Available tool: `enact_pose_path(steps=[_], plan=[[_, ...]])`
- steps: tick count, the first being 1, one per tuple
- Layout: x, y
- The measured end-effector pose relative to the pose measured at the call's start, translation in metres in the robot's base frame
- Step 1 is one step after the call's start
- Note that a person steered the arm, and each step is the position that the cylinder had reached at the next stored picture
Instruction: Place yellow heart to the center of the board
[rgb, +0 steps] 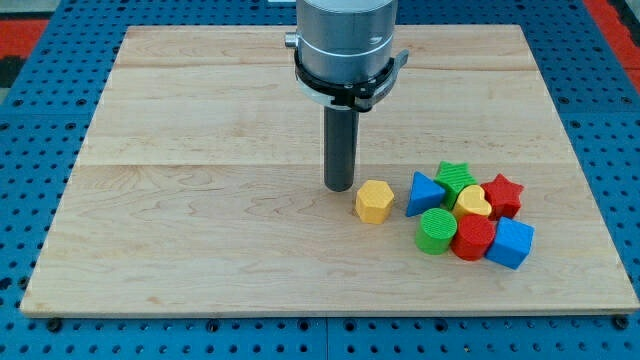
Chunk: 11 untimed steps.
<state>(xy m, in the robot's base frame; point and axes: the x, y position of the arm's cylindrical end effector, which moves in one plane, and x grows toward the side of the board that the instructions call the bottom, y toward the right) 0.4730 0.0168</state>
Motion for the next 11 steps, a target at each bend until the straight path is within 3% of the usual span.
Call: enact_pose_path(steps=[2, 4, 6, 7, 9, 11], plan=[[0.0, -0.001], [0.093, -0.02], [0.115, 0.127], [0.109, 0.137], [0.048, 0.129], [0.037, 0.154]])
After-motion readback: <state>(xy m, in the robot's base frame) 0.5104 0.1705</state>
